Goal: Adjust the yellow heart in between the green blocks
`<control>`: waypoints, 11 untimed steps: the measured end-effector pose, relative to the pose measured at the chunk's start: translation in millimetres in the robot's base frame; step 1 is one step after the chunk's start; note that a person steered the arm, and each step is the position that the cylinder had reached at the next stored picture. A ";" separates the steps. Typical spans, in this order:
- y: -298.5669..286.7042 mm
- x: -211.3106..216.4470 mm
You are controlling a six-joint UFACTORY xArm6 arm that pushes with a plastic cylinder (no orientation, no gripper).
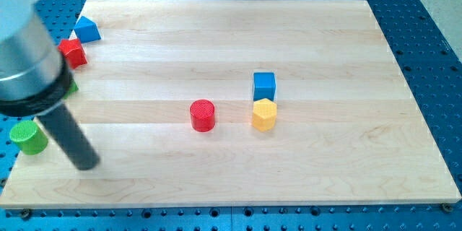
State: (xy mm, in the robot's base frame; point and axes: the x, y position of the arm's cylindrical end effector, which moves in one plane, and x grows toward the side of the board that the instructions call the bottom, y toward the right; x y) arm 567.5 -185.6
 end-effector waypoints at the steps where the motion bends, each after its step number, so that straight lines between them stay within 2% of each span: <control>1: -24.2 -36.8; 3: -47.7 -45.4; 5: -41.9 -68.3; 9: -52.5 -77.3; 10: -14.5 -74.3; 11: 95.0 -33.5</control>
